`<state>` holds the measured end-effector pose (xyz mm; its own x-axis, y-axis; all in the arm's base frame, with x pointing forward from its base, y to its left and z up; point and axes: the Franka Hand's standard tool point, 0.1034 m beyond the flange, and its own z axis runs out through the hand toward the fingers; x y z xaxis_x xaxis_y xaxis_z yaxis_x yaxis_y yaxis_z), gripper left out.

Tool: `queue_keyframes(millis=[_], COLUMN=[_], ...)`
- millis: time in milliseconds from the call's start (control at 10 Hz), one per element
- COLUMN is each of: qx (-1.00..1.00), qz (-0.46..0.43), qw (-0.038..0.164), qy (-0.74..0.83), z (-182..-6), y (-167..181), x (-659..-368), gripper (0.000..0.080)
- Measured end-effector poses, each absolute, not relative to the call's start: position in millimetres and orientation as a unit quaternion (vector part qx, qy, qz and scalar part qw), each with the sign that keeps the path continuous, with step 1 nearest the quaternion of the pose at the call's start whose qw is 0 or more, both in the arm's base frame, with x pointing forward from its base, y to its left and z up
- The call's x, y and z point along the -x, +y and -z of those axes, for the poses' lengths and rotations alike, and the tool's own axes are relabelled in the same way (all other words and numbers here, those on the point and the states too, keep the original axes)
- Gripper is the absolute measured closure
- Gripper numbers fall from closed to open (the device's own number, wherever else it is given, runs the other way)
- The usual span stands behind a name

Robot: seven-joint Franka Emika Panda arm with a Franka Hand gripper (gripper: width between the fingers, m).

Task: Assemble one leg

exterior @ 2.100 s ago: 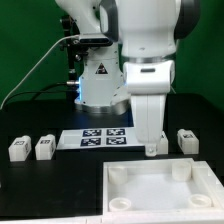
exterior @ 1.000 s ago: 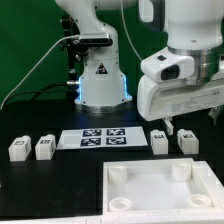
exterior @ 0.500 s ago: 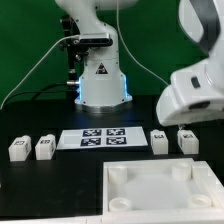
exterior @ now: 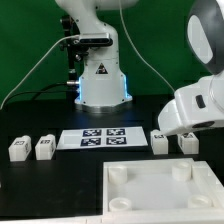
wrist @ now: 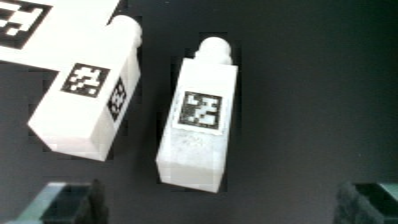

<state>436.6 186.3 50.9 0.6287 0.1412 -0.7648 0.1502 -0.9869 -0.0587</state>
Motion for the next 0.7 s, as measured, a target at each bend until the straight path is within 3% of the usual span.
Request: queue_keyframes(millis=[300,700], qx=[-0.893,-0.894], qz=[0.443,0.441], qw=[0.02,0.019], qy=[0.077,0.076], z=[-35.6,-15.0], y=[188,185], x=[-408,-391], gripper=[0.0151,0.0151])
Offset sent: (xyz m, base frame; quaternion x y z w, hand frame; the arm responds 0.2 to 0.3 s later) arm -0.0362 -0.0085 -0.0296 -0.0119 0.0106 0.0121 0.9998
